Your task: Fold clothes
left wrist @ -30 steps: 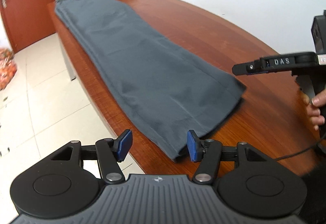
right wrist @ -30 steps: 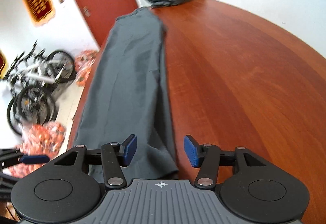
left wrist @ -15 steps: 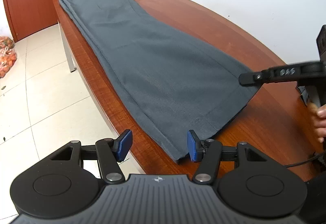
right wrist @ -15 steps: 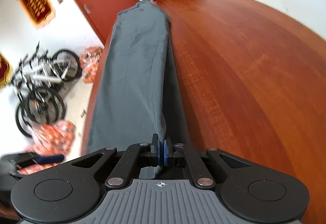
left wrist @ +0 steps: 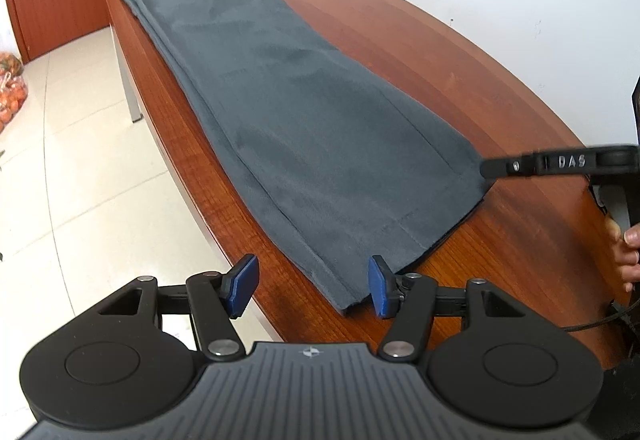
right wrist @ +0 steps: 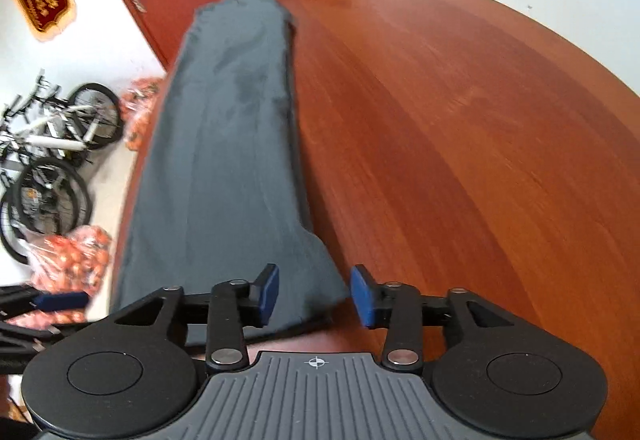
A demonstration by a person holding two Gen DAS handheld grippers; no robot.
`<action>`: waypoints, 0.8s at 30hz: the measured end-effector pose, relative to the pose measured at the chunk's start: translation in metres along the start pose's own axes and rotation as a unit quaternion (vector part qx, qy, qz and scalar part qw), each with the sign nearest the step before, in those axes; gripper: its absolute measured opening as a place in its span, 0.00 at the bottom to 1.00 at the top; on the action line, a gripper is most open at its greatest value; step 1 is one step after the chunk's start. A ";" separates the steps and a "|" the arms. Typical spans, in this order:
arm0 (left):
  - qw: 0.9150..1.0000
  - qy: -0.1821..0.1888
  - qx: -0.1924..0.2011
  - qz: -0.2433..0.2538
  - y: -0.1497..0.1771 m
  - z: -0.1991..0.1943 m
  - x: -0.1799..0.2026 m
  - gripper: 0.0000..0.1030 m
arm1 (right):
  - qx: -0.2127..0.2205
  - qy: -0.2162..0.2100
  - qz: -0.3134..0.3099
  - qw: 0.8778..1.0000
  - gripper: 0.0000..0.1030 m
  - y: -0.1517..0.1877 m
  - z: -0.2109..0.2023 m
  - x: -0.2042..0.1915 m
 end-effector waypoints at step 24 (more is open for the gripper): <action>0.993 0.057 -0.065 -0.078 0.000 0.030 0.000 0.19 | -0.029 -0.026 -0.023 0.999 0.35 0.012 0.025 -0.006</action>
Point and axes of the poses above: each gripper's, at about its wrist camera, not at the fingertips, and z roughly the way its jaws point, x to its right, y to its underside, the point moved 7 cm from there along z, roughly the way its jaws point, and after that the axes turned 7 degrees about -y, right-handed, at the moved point
